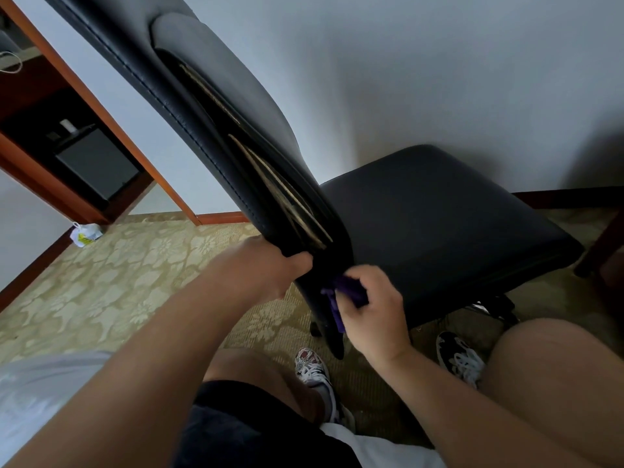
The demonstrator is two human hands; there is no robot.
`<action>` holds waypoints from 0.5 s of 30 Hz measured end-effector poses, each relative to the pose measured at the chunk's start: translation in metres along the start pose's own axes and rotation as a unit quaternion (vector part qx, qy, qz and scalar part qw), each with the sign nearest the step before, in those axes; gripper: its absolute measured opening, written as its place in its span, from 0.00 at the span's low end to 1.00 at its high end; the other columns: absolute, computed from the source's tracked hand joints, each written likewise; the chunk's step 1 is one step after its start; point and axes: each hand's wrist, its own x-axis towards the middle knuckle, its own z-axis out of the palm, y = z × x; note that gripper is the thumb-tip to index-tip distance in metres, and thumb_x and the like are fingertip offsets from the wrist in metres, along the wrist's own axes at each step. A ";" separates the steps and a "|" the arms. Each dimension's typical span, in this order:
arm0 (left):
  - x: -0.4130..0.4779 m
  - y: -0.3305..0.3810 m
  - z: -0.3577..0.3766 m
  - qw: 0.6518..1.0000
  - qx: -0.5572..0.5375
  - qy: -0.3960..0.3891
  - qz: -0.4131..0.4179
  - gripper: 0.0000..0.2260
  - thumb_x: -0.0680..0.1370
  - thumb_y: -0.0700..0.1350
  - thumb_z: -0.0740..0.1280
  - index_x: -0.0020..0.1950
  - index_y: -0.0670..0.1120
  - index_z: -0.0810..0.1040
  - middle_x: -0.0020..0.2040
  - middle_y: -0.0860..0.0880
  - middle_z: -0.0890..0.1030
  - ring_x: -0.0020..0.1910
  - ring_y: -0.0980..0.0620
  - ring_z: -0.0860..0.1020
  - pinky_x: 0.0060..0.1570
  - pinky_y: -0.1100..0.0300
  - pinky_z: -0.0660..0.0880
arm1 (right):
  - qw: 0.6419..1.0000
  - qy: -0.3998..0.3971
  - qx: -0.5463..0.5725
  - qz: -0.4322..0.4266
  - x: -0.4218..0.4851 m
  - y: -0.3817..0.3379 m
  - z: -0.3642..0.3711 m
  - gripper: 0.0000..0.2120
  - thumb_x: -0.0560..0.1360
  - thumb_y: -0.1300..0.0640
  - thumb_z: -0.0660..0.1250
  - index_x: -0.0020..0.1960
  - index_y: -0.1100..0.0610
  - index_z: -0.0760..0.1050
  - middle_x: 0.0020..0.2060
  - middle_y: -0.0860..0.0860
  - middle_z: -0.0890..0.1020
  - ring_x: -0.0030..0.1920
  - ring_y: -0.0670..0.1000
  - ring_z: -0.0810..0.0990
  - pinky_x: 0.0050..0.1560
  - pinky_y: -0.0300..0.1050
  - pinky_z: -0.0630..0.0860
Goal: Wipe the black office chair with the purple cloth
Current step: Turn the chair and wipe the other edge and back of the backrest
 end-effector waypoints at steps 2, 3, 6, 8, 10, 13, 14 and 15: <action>0.001 -0.004 0.001 0.999 0.028 -0.006 0.023 0.15 0.82 0.46 0.59 0.68 0.56 0.63 0.39 0.53 0.69 0.53 0.48 0.77 0.54 0.51 0.77 | 0.997 -0.044 -0.029 0.049 -0.013 0.011 0.006 0.10 0.71 0.63 0.72 0.48 0.52 0.77 0.43 0.48 0.78 0.42 0.49 0.78 0.43 0.52 0.78; 0.002 -0.007 0.001 0.999 0.018 -0.005 0.030 0.15 0.82 0.46 0.60 0.68 0.56 0.64 0.39 0.54 0.69 0.52 0.49 0.77 0.54 0.51 0.78 | 0.995 -0.057 -0.029 0.077 -0.016 0.014 0.008 0.10 0.71 0.62 0.72 0.48 0.51 0.76 0.43 0.47 0.78 0.43 0.49 0.78 0.43 0.53 0.79; 0.004 -0.005 0.002 0.999 -0.018 -0.015 -0.035 0.11 0.82 0.52 0.60 0.59 0.49 0.75 0.41 0.48 0.79 0.48 0.47 0.80 0.52 0.49 0.79 | 0.993 -0.048 -0.008 0.107 -0.014 0.013 0.011 0.10 0.72 0.63 0.71 0.49 0.51 0.77 0.45 0.47 0.79 0.46 0.49 0.80 0.47 0.50 0.79; 0.006 -0.002 0.002 0.990 -0.106 0.006 -0.097 0.21 0.79 0.60 0.60 0.46 0.43 0.79 0.41 0.41 0.82 0.44 0.44 0.82 0.50 0.48 0.80 | 0.994 -0.020 0.020 0.103 -0.008 0.003 0.008 0.09 0.73 0.64 0.71 0.50 0.53 0.79 0.46 0.47 0.79 0.47 0.47 0.80 0.48 0.46 0.79; 0.005 -0.003 0.003 0.996 -0.059 0.007 -0.071 0.21 0.79 0.60 0.60 0.47 0.43 0.78 0.40 0.42 0.81 0.45 0.44 0.82 0.50 0.48 0.80 | 0.996 0.018 0.056 0.072 0.003 -0.015 0.002 0.09 0.74 0.64 0.71 0.52 0.54 0.80 0.47 0.47 0.80 0.48 0.44 0.80 0.49 0.42 0.78; 0.001 -0.007 0.000 0.993 0.101 -0.009 0.060 0.08 0.81 0.47 0.60 0.60 0.50 0.67 0.37 0.53 0.68 0.50 0.47 0.78 0.51 0.50 0.78 | 0.993 0.072 0.085 -0.037 0.027 -0.043 -0.008 0.10 0.74 0.62 0.70 0.55 0.54 0.79 0.49 0.46 0.80 0.50 0.44 0.80 0.49 0.34 0.77; 0.001 -0.008 0.000 0.988 0.120 -0.012 0.091 0.09 0.81 0.44 0.59 0.60 0.52 0.65 0.38 0.54 0.65 0.51 0.47 0.77 0.52 0.51 0.78 | 0.991 0.080 0.079 -0.070 0.033 -0.046 -0.010 0.10 0.74 0.61 0.70 0.55 0.54 0.78 0.49 0.46 0.80 0.50 0.45 0.80 0.49 0.33 0.76; 0.003 -0.009 0.000 0.986 0.125 -0.017 0.107 0.10 0.81 0.43 0.59 0.61 0.52 0.64 0.38 0.53 0.64 0.51 0.47 0.77 0.53 0.51 0.78 | 0.991 0.079 0.070 -0.086 0.036 -0.044 -0.011 0.10 0.74 0.61 0.69 0.55 0.54 0.78 0.49 0.46 0.79 0.50 0.45 0.81 0.49 0.34 0.77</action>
